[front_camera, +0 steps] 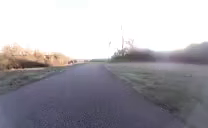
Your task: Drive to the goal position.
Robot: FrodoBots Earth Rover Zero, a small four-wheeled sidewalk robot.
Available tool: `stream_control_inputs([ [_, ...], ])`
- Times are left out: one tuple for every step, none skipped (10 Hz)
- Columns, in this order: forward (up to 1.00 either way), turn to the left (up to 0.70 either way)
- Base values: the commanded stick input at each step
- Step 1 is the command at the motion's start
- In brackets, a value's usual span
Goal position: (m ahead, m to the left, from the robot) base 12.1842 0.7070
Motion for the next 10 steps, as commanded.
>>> stream_control_inputs([
  [1.0,0.0],
  [1.0,0.0],
  [1.0,0.0],
  [1.0,0.0],
  [0.6,0.0],
  [0.15,0.0],
  [0.61,0.0],
  [1.0,0.0],
  [1.0,0.01],
  [1.0,0.09],
])
